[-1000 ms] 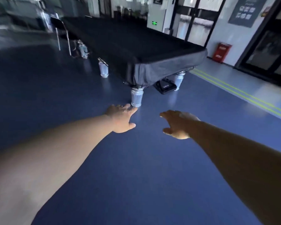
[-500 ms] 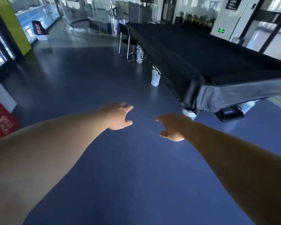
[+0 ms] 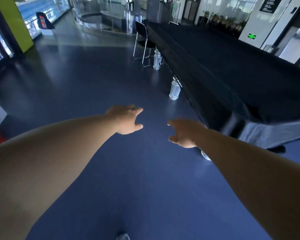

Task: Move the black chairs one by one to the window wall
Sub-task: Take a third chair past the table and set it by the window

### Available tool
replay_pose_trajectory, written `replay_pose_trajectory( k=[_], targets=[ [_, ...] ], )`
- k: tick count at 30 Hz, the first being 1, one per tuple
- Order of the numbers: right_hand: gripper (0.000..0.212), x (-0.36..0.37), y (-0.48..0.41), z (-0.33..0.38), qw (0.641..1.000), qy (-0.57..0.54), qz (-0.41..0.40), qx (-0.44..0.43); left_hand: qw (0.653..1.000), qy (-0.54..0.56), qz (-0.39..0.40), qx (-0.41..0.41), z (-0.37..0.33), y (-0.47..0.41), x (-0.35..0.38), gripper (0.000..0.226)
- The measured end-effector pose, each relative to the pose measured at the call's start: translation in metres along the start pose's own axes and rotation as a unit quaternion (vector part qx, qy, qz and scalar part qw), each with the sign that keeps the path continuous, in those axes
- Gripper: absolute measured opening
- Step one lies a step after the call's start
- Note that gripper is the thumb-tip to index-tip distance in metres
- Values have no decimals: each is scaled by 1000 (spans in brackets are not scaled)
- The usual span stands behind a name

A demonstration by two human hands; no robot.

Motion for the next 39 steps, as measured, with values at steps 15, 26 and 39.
replay_pose_trajectory(
  k=[15,26,39],
  targets=[
    [64,-93,-351,-30,999,-34,-14,-1,1000,-14,1,-2,189,-306,-13,72],
    [64,-136,-682,-95,998,-62,-17,-15,999,-15,24,-34,338,-591,8,74],
    [65,-193,-1040,-118,999,-39,-4,-17,999,-1,13,-41,547,-890,26,74]
  ],
)
Point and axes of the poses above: each hand's wrist, its own y-axis away from the middle knuckle, its own x-axis out of the palm, z = x × y, the point moved 1 cm from there along -y, towards the middle knuckle, and after that the axes turned 8 degrees about -z, right-handed, at the moved point
